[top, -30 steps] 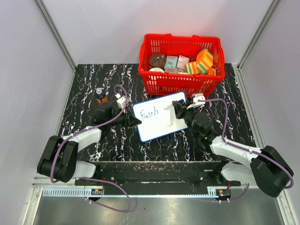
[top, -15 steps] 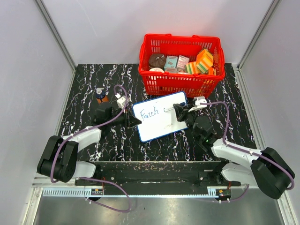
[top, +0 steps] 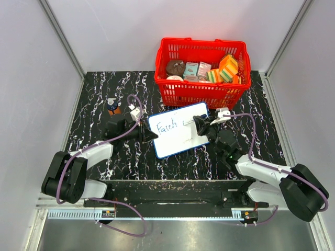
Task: Write a sentence on the whiteboard
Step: Write with the whiteboard marker on the whiteboard.
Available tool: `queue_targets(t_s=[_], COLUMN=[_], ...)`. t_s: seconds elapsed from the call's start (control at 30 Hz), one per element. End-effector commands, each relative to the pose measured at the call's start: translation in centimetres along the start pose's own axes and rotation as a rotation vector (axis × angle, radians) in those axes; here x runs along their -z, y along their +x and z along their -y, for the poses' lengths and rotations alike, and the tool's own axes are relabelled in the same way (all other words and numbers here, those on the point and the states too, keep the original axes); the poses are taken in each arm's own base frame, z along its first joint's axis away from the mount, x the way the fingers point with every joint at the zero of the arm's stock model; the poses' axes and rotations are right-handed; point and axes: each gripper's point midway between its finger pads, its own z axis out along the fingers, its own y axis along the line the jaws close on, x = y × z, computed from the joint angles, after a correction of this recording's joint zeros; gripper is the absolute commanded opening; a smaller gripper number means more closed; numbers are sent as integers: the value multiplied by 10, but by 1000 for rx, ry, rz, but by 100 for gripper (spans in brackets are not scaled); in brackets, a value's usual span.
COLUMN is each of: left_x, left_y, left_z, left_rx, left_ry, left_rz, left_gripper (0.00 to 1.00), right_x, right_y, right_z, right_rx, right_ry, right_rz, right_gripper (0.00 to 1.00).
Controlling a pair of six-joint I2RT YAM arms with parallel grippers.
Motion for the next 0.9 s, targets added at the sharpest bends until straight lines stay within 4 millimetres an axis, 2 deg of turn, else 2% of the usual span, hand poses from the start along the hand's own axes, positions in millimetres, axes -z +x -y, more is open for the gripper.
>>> queue_targets(t_s=[0.0,0.47,0.87], left_x=[1,1,1], left_y=[-12,-11,-11], left_z=[-24,-24,-24], left_rx=[-151,-149,-150], left_ry=[-109,-106,-107], left_rz=[35,32,34], left_gripper=[0,0,0], right_x=[-9,-17,-19], right_y=[-12,-26,-31], right_z=[0,-5,0], right_rx=[20,30,24], right_ry=[16,11,37], right_rz=[26,62,85], right_gripper=[0,0,0])
